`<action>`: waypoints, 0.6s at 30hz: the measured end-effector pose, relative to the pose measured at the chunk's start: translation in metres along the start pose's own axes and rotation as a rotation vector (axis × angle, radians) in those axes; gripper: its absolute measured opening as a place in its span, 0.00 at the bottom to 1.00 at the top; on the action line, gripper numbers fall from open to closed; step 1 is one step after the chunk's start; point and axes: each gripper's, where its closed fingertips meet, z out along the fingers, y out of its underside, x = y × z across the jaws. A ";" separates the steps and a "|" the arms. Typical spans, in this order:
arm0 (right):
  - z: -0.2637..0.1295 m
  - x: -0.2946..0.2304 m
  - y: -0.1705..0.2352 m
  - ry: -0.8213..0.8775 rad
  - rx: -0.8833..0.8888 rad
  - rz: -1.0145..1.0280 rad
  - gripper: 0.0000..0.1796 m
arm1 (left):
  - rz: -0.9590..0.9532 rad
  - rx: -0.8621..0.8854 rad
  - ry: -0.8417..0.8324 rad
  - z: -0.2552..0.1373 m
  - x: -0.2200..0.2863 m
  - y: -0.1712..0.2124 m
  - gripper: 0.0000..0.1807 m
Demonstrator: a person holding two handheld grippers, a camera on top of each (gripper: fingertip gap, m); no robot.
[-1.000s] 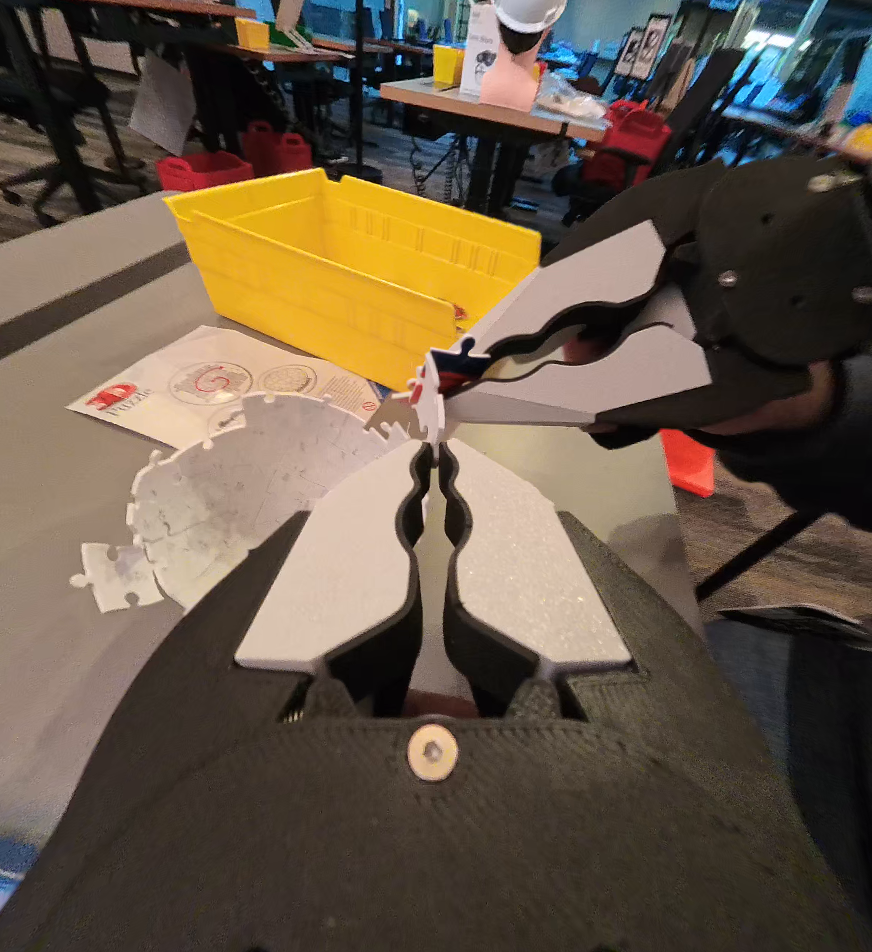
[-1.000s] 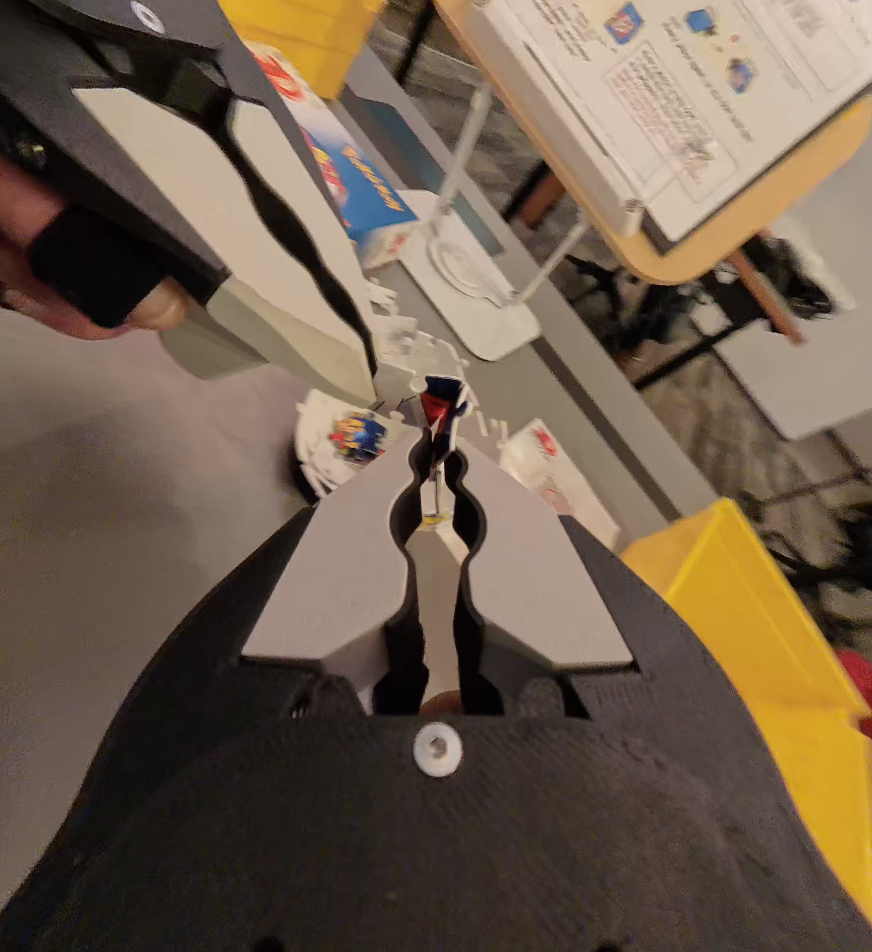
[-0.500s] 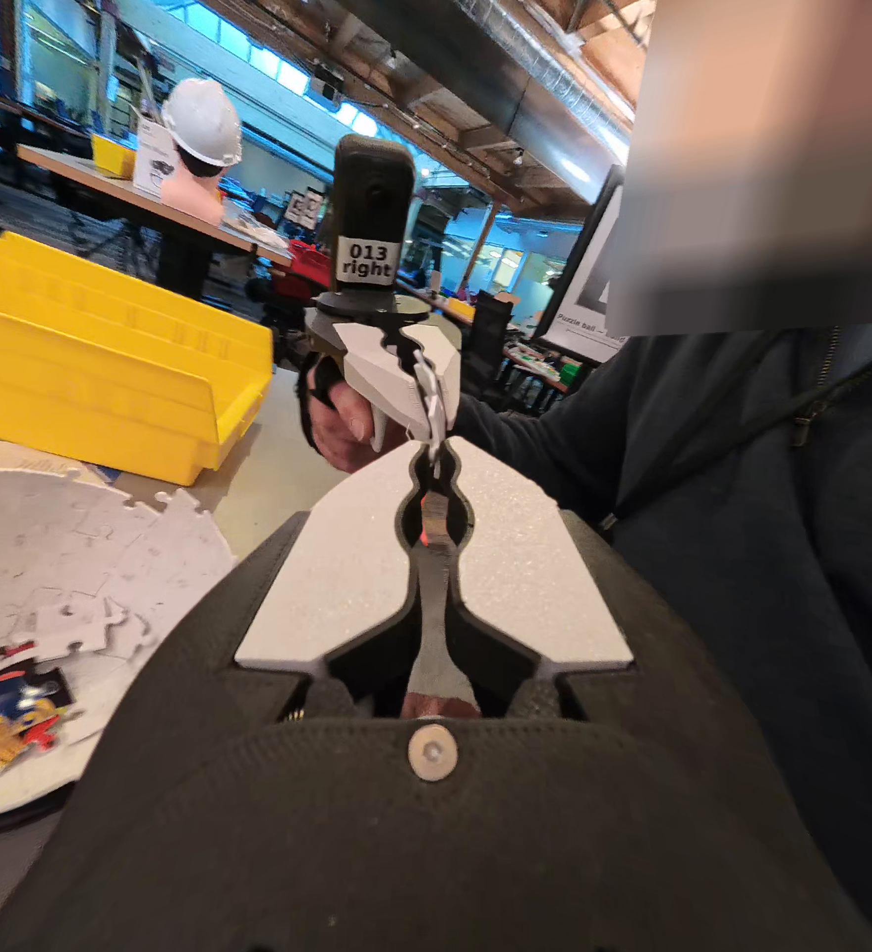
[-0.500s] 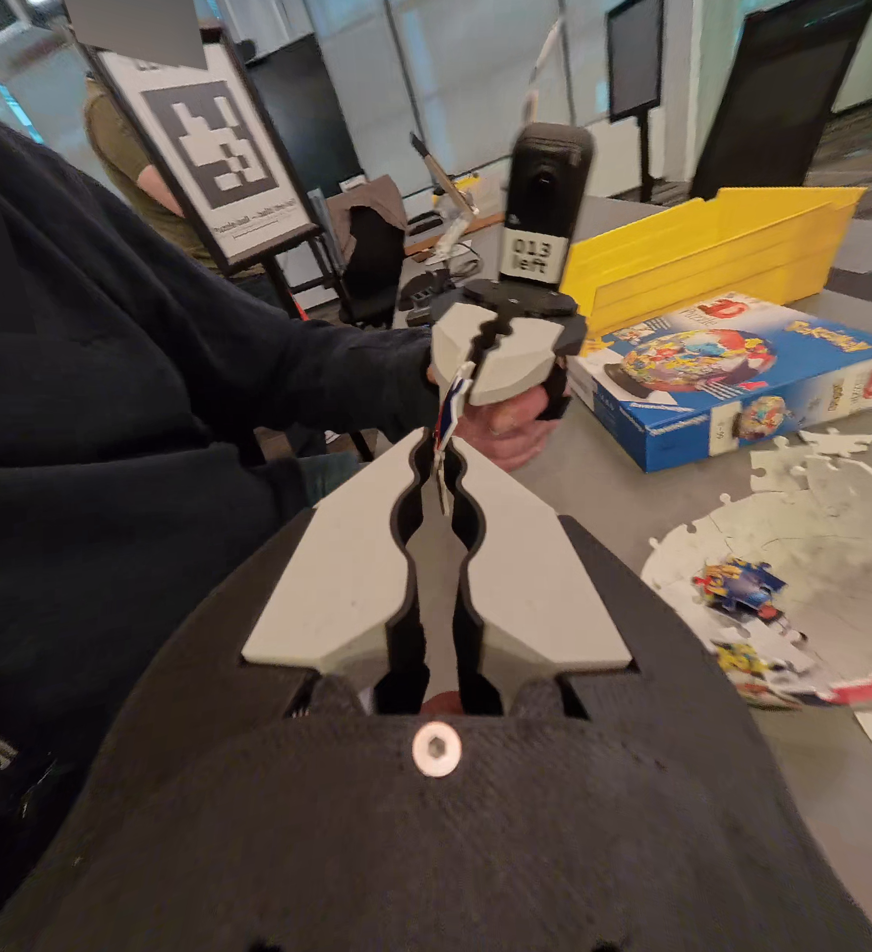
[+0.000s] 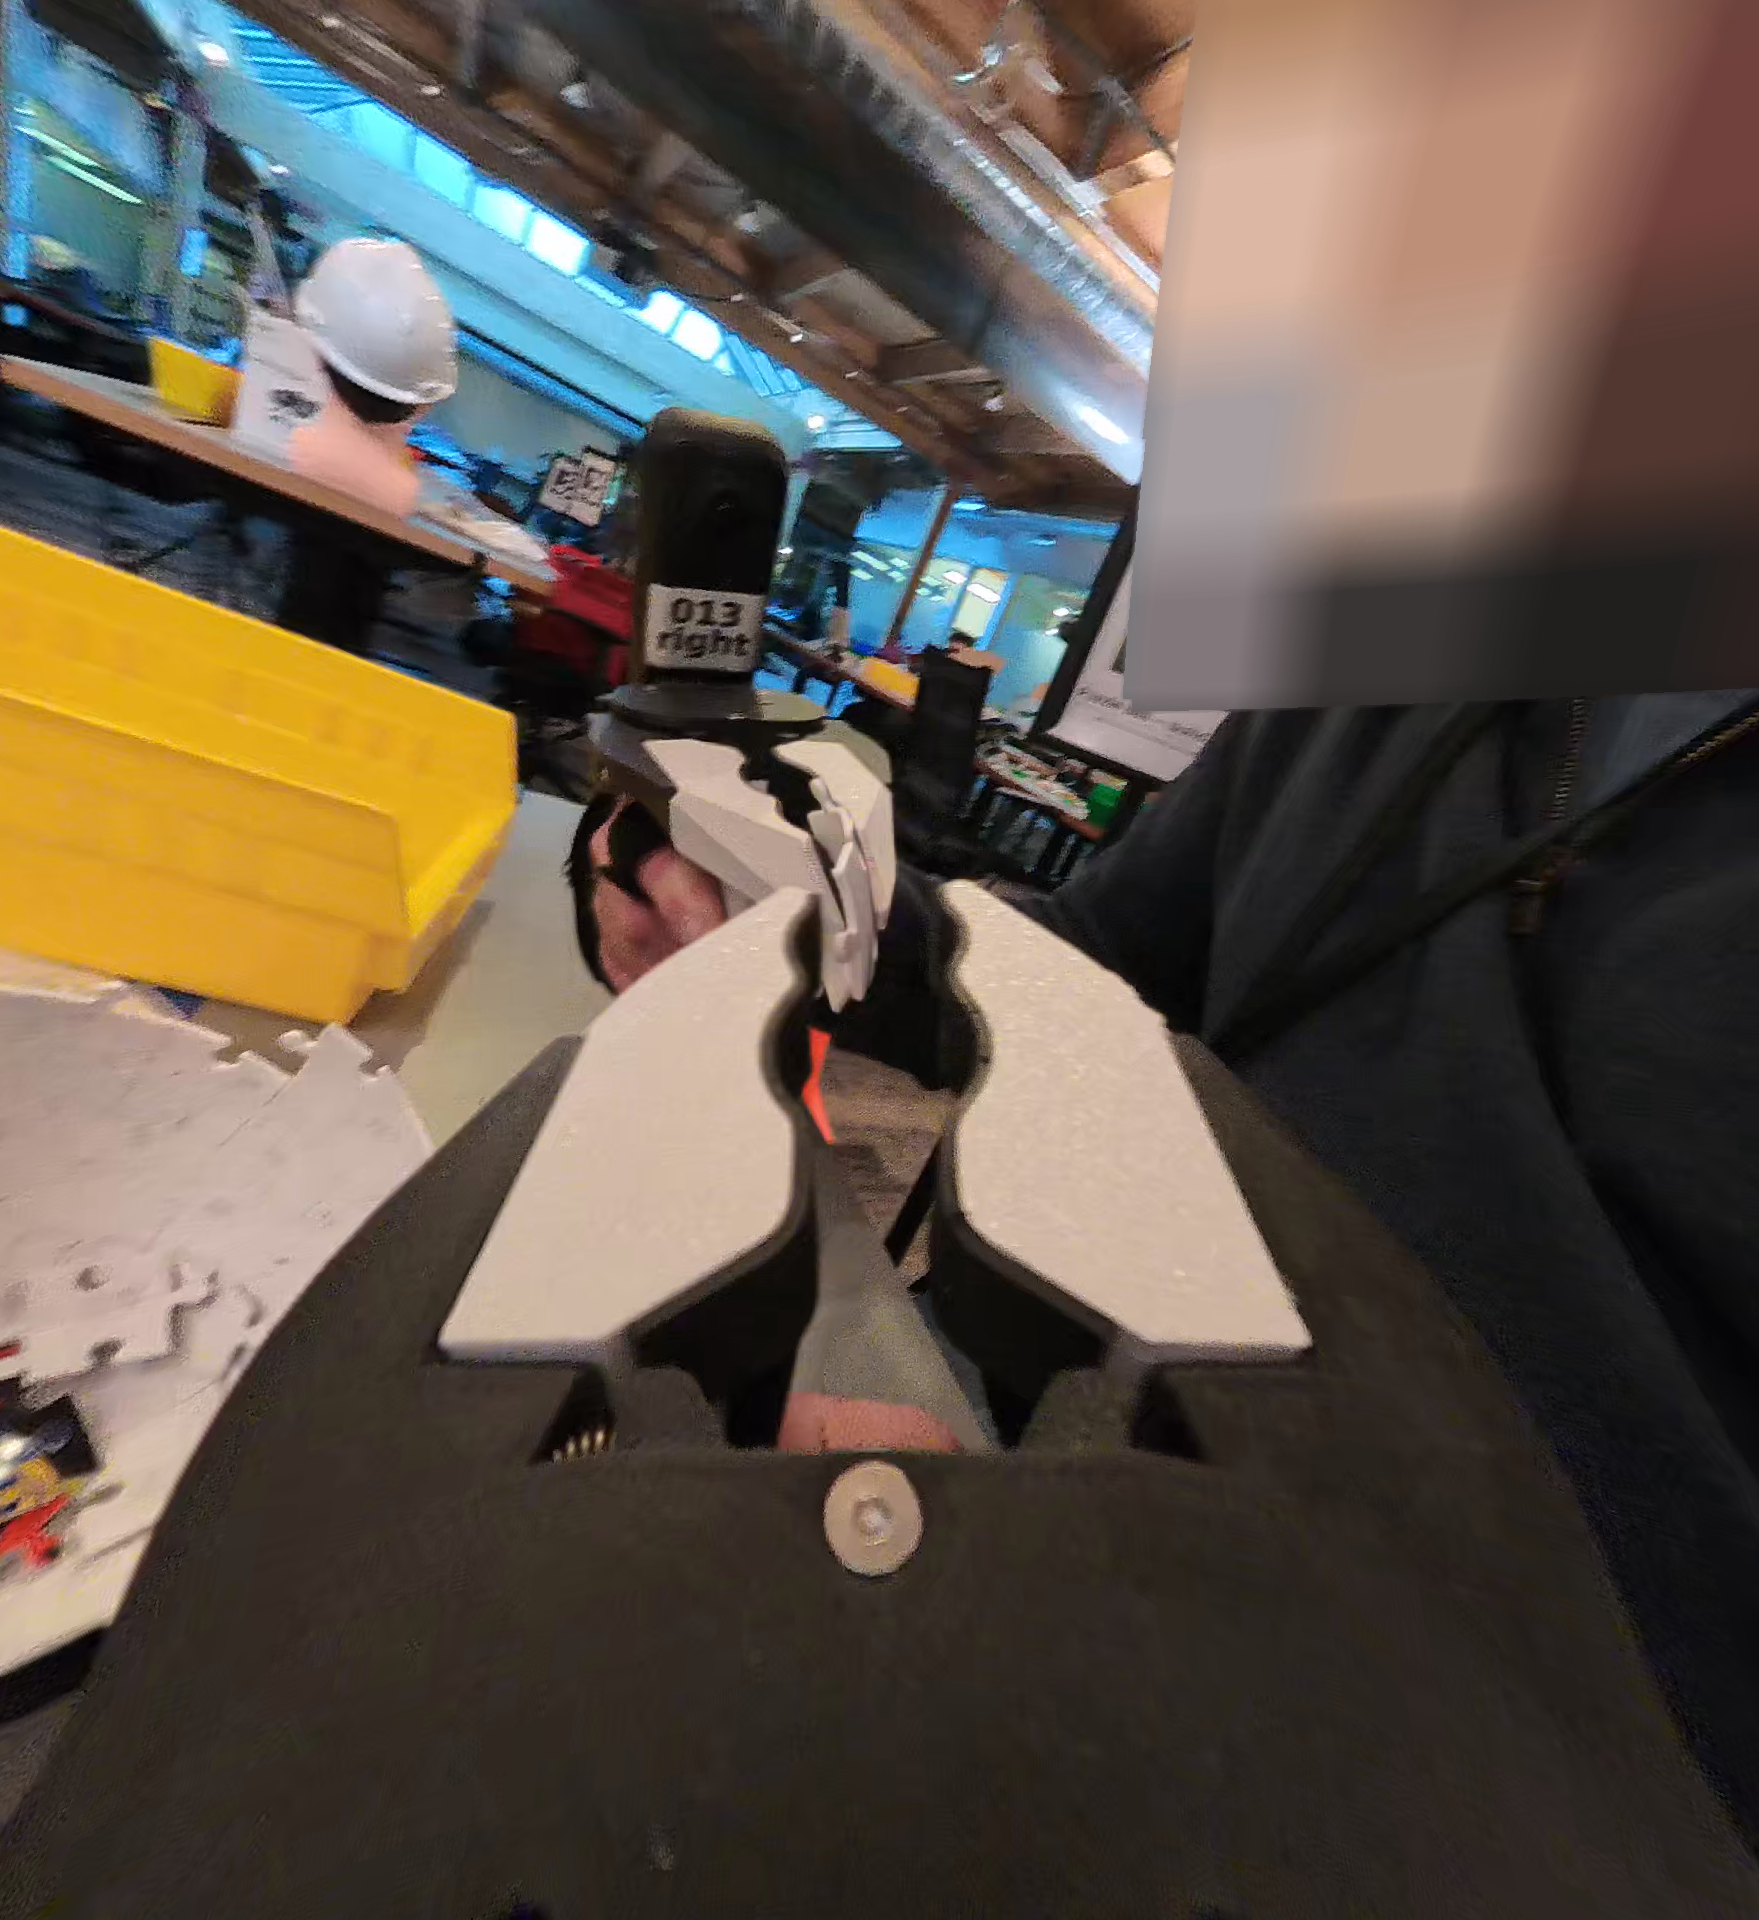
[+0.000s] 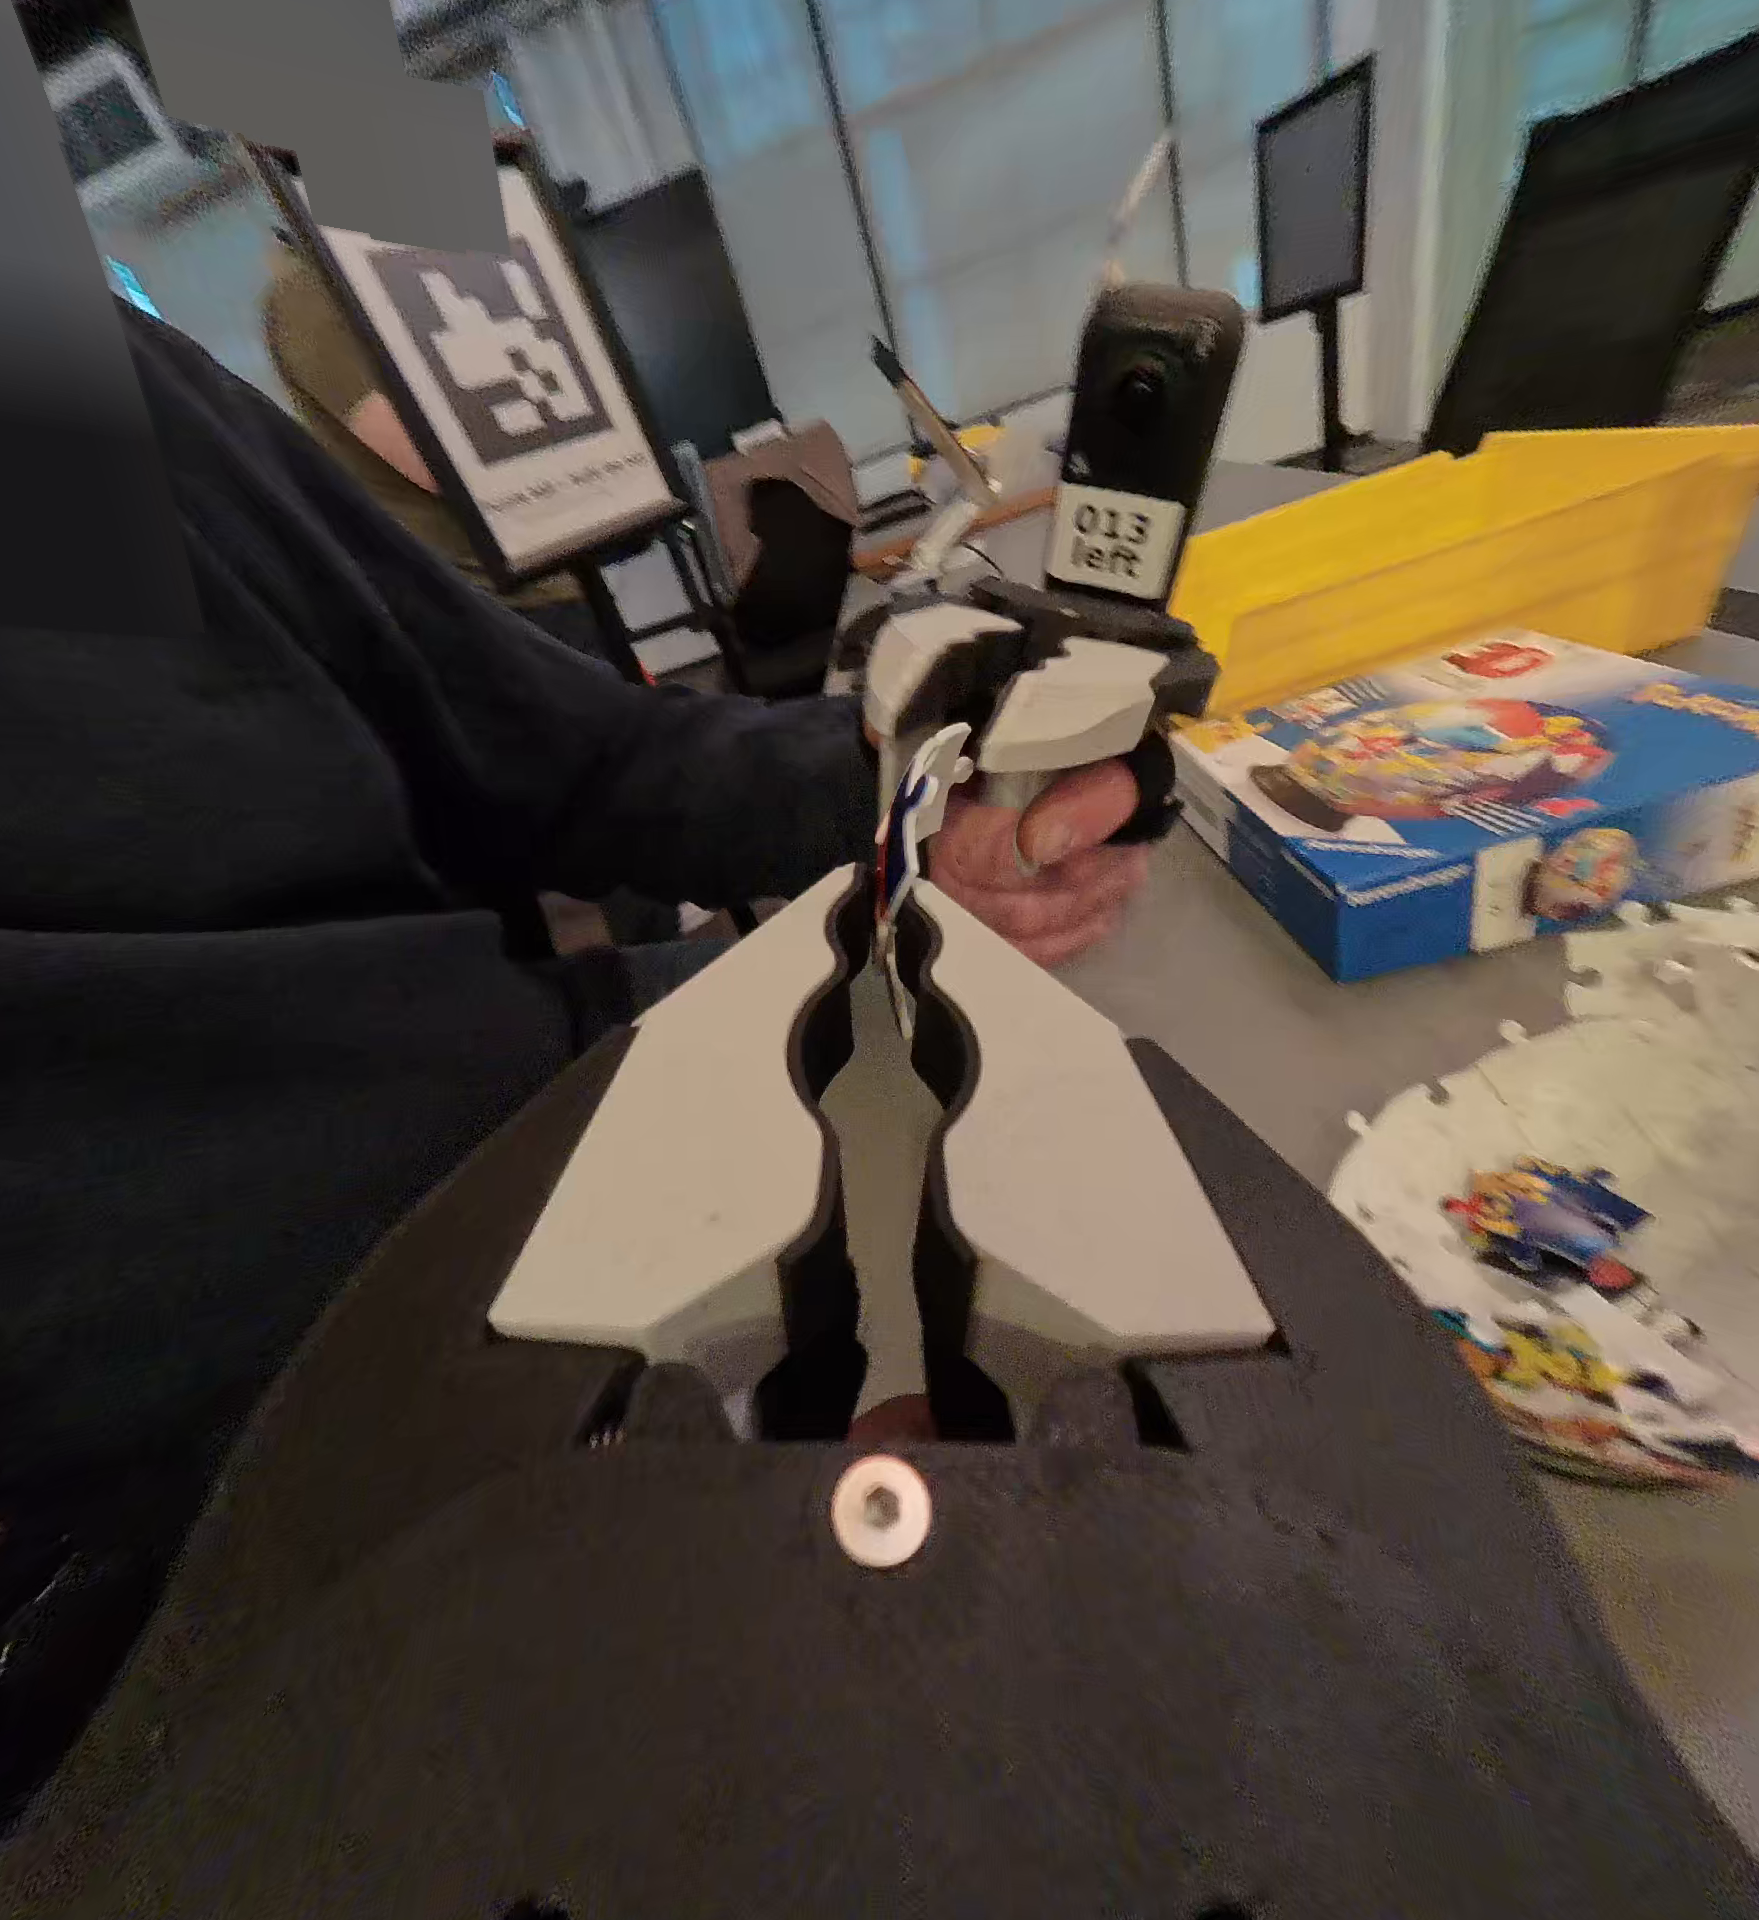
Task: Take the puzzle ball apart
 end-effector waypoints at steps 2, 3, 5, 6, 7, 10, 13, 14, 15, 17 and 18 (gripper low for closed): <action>0.001 0.005 0.006 0.051 -0.052 -0.016 0.01 | 0.048 -0.081 -0.056 0.002 0.001 0.008 0.15; 0.003 0.007 0.011 0.069 -0.084 -0.028 0.01 | 0.067 -0.134 -0.110 0.005 -0.004 0.015 0.16; 0.009 0.007 0.015 0.073 -0.110 -0.045 0.01 | 0.091 -0.203 -0.152 0.014 -0.007 0.026 0.19; 0.011 0.008 0.016 0.077 -0.117 -0.050 0.01 | 0.121 -0.255 -0.195 0.016 -0.011 0.033 0.17; 0.011 0.008 0.015 0.081 -0.118 -0.059 0.01 | 0.151 -0.301 -0.205 0.017 -0.012 0.039 0.10; 0.009 0.017 0.013 0.158 -0.132 -0.075 0.01 | 0.175 -0.287 -0.280 0.014 -0.018 0.034 0.06; 0.010 0.027 0.019 0.305 -0.238 -0.190 0.01 | 0.153 -0.304 -0.351 0.010 -0.026 0.039 0.06; 0.010 0.029 0.019 0.347 -0.266 -0.217 0.01 | 0.145 -0.305 -0.364 0.008 -0.027 0.039 0.07; 0.011 0.032 0.020 0.389 -0.286 -0.237 0.01 | 0.140 -0.306 -0.381 0.006 -0.030 0.039 0.07; 0.012 0.036 0.025 0.426 -0.311 -0.239 0.01 | 0.147 -0.335 -0.406 0.001 -0.034 0.043 0.07; 0.013 0.037 0.027 0.412 -0.301 -0.198 0.01 | 0.159 -0.350 -0.412 0.000 -0.035 0.046 0.07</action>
